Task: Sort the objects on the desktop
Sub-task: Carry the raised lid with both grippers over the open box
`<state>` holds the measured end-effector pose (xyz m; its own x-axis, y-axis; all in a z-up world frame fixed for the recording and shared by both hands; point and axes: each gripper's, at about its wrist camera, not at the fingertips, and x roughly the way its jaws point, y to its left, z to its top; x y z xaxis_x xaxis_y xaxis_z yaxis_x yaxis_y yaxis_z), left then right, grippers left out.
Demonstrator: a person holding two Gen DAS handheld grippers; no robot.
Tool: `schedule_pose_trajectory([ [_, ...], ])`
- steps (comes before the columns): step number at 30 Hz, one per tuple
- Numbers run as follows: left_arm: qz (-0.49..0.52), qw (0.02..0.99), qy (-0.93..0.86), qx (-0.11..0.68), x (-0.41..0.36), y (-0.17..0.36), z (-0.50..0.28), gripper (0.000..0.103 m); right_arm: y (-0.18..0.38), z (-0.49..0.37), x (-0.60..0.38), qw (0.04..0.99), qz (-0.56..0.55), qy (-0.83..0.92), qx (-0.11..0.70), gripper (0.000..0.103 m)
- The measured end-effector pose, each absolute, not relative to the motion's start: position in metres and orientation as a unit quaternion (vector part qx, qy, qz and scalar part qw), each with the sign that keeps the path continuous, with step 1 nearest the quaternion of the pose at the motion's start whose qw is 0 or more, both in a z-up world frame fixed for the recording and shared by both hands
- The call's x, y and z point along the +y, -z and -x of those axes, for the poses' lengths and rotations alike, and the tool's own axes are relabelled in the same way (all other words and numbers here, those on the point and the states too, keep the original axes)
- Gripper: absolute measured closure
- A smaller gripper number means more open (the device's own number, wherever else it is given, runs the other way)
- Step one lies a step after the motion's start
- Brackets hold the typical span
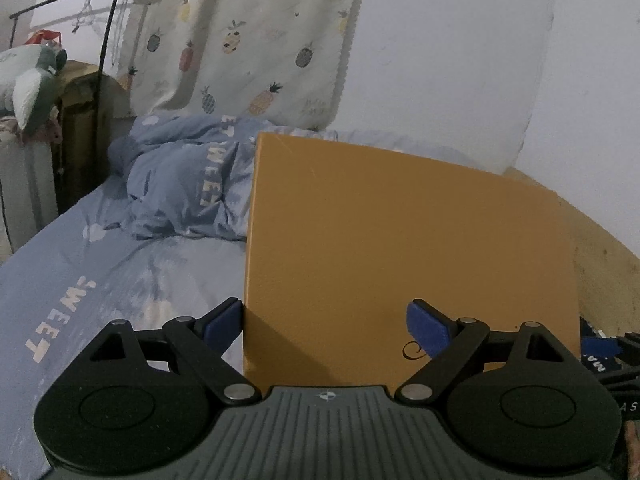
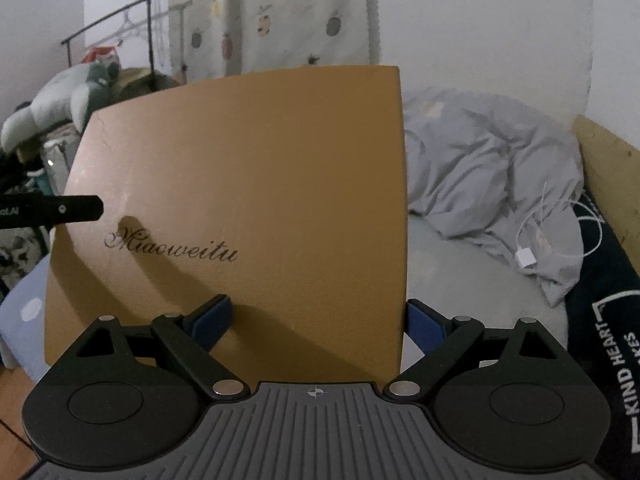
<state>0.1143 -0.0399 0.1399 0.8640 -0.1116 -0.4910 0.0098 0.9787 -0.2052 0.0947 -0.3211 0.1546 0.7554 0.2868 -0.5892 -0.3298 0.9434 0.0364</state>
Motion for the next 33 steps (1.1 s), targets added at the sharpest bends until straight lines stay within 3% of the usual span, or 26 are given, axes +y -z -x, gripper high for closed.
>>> schedule_pose_trajectory([
  [33,0.082,0.928,0.038,0.362,-0.037,-0.048,-0.064,0.010,-0.039,-0.031,-0.315,0.897,0.013,-0.173,0.406,0.010],
])
